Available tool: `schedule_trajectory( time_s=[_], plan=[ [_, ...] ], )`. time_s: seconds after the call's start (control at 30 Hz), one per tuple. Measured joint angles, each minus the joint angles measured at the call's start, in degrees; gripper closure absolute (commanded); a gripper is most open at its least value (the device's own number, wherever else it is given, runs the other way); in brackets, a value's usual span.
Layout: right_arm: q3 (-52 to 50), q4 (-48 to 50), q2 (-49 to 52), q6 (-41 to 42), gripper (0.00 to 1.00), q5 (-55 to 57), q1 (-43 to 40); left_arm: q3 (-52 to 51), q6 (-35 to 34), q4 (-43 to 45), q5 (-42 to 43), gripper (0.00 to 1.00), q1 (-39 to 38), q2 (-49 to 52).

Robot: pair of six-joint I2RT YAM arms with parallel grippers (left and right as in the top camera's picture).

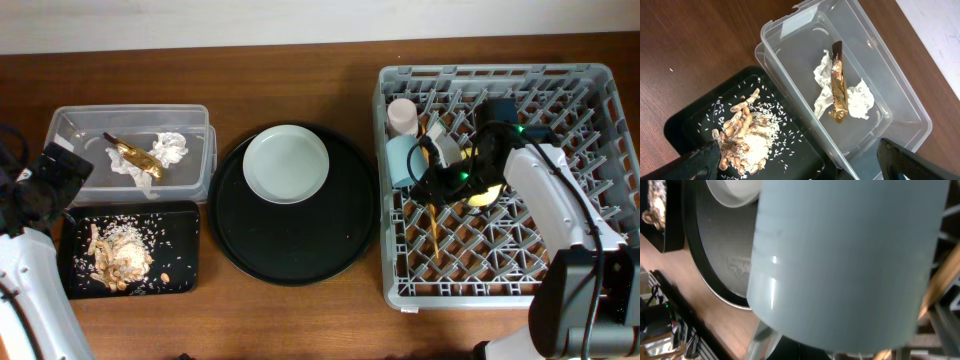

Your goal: Sort waste into correct bins and load items into the dishwasher rack

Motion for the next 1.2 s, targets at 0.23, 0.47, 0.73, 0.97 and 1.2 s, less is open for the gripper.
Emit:
schedule_trajectory(
  time_s=[0.23, 0.47, 0.73, 0.97, 1.2],
  plan=[
    [-0.04, -2.82, -3.93, 0.98, 0.95, 4.52, 0.00, 0.00, 0.00, 0.00, 0.00, 0.01, 0.00, 0.00],
    [0.09, 2.12, -19.41, 9.03, 0.96, 9.09, 0.11, 0.00, 0.00, 0.00, 0.00, 0.01, 0.00, 0.00],
    [0.13, 9.84, -23.56, 17.03, 0.81, 16.50, 11.93, 0.00, 0.00, 0.00, 0.02, 0.01, 0.00, 0.00],
    [0.13, 22.67, -16.50, 30.14, 0.61, 34.80, 30.93, 0.00, 0.00, -0.07, 0.02, 0.01, 0.00, 0.00],
    [0.35, 39.12, 0.72, 33.44, 0.53, 43.19, 37.20, 0.00, 0.00, -0.02, 0.00, 0.01, 0.00, 0.00]
  ],
)
